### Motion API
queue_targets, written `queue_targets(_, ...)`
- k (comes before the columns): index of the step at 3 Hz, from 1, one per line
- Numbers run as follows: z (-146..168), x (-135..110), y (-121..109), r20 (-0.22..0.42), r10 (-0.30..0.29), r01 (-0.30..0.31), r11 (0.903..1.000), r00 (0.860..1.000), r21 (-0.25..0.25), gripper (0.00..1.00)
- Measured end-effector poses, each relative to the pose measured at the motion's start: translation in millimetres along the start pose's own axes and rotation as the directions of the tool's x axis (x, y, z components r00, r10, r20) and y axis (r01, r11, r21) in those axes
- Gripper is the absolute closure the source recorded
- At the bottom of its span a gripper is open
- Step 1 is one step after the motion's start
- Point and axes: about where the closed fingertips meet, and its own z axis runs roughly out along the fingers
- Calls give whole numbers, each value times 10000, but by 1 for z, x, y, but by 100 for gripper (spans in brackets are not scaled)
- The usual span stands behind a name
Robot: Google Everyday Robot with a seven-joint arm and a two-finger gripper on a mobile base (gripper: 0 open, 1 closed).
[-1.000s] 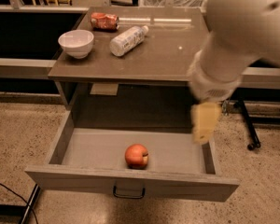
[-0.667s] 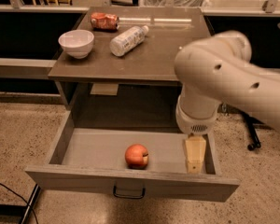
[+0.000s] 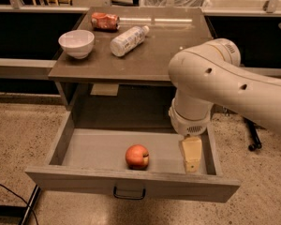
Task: Pick apple from top drawer and place on counter
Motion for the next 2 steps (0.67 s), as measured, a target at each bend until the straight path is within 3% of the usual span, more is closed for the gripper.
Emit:
queue_targets(1, 2, -41, -31, 139, -2489, 2472, 9658, 9684, 778, 0)
queue_targets(2, 37, -78, -47, -9, -4859, 4849, 8721, 8740, 656, 0)
